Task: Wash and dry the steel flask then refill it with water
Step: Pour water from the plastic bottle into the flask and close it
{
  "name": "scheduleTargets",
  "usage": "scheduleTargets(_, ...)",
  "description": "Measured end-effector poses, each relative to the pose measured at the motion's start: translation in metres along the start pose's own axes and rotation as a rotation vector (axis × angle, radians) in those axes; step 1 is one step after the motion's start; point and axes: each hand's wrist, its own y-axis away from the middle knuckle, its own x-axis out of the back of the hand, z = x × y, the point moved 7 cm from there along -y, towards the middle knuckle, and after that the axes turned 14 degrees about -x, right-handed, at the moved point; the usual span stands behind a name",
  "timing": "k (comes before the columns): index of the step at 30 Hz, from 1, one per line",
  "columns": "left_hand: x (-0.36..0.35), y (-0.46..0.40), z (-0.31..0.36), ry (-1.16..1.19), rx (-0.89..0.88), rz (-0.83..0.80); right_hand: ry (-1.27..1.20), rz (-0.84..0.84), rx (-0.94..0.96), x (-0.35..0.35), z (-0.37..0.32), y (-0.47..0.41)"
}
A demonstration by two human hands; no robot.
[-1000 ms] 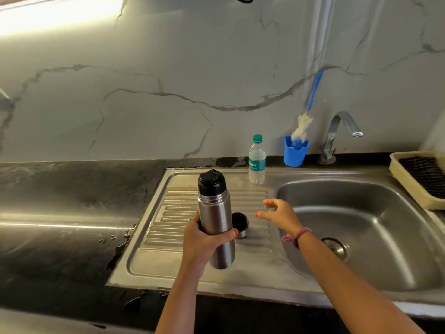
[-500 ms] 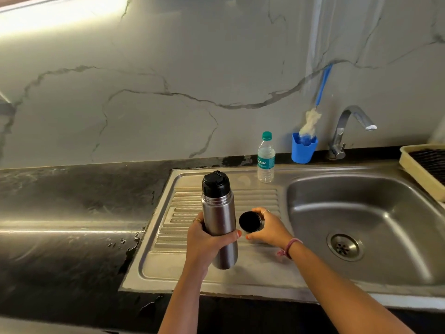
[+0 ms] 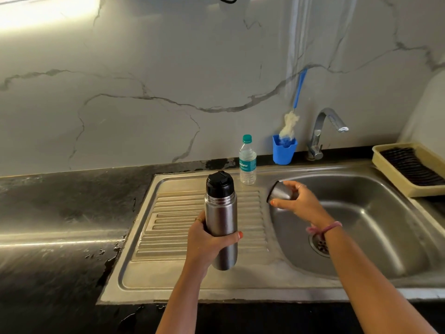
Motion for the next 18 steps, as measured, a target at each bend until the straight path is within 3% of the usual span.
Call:
scheduleTargets(12,-0.063,-0.014,0.021,-0.017,-0.037,-0.059,0.198,0.108,0.17,0.091,-0.061,0.017)
scheduleTargets(15,-0.076,-0.017,0.025,-0.017,-0.042,-0.066,0.119,0.103,0.193,0.1,-0.066,0.018)
scheduleTargets(18,-0.087,-0.02,0.026,-0.018,-0.044,-0.067,-0.112,0.048,0.175,0.107,-0.074,0.025)
